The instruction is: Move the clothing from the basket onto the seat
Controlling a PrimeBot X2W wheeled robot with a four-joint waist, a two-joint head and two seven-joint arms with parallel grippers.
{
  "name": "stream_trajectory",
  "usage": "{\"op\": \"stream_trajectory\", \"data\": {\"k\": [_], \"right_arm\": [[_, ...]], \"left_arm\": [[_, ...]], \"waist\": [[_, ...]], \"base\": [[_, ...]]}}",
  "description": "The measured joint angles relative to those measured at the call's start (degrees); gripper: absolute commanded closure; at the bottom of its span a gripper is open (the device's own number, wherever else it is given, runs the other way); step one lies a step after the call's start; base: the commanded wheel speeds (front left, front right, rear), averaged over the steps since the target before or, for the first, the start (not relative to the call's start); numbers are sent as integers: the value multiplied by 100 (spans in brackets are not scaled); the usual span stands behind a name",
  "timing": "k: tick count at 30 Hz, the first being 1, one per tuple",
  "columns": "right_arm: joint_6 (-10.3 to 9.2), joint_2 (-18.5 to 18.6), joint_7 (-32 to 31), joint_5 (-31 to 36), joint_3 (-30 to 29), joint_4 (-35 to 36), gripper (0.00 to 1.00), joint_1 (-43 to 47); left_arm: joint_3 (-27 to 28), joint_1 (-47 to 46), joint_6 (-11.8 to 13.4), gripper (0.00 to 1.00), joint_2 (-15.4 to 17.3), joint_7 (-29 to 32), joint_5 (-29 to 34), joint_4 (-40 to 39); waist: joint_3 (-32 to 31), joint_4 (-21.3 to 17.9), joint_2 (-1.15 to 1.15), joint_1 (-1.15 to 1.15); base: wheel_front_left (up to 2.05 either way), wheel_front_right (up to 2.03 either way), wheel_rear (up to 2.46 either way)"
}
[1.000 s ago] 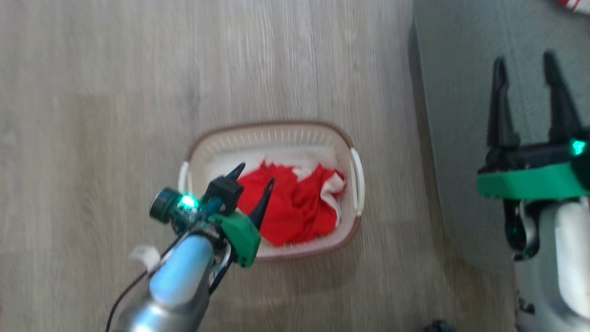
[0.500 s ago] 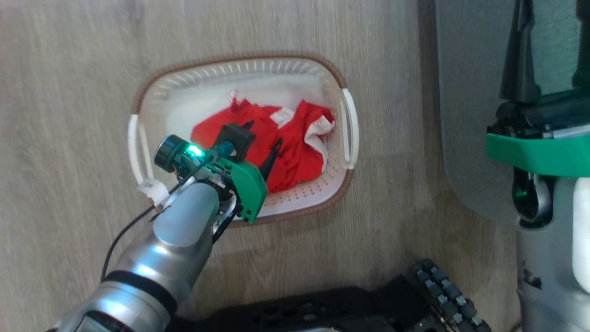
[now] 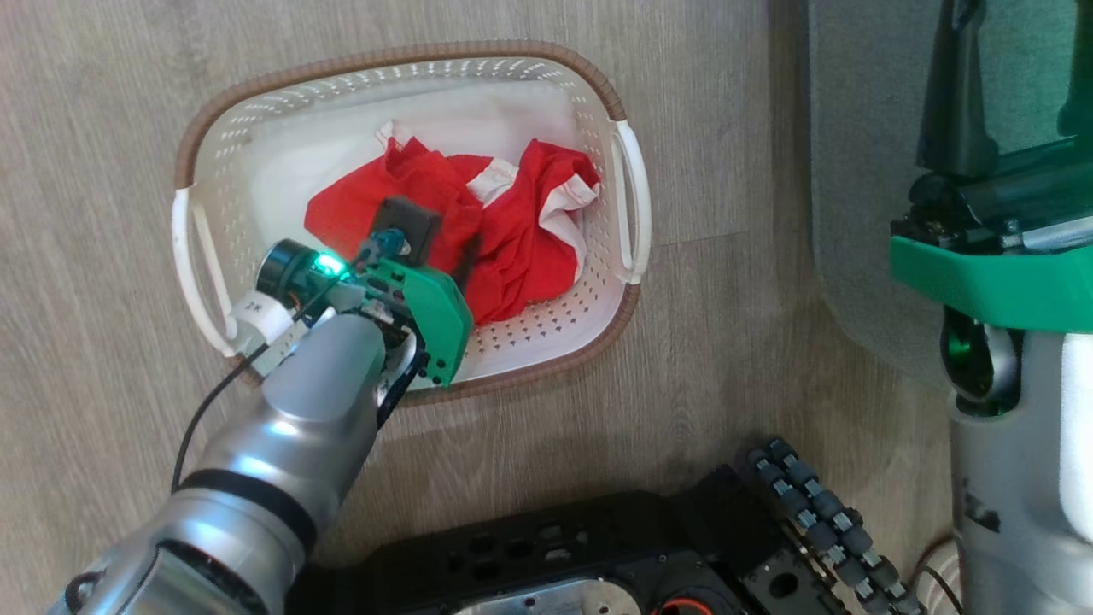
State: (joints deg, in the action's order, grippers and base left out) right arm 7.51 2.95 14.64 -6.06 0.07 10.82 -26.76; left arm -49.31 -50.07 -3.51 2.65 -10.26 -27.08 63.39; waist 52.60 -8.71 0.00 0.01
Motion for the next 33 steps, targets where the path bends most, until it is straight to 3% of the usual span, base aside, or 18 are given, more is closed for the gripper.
{"op": "stream_trajectory", "data": {"k": [1, 3, 17, 25, 33], "right_arm": [[0, 0, 0, 0, 2, 0, 0, 0], [0, 0, 0, 0, 9, -7, 0, 1], [0, 2, 0, -55, 76, -755, 0, 41], [0, 3, -1, -200, 178, -1569, 0, 410], [0, 3, -1, -224, 235, -2326, 0, 918]], "left_arm": [[-18, -32, 9, 63, 0, -1, -31, 21], [-58, -82, 56, 100, 0, -54, -94, 83], [-430, -131, 103, 100, 1, -398, -209, 85], [-177, 43, 304, 100, 14, -404, -46, -978], [226, 694, 353, 100, 213, -404, 180, -1774]], "waist": [[10, -11, 0, 0], [3, -28, 0, 0], [-829, 68, 0, -1], [-1852, 162, 1, -1], [-3072, 224, 1, -1]], "base": [[0, 0, 0], [0, 0, 0], [0, 0, 0], [0, 0, 0], [0, 0, 0]]}}
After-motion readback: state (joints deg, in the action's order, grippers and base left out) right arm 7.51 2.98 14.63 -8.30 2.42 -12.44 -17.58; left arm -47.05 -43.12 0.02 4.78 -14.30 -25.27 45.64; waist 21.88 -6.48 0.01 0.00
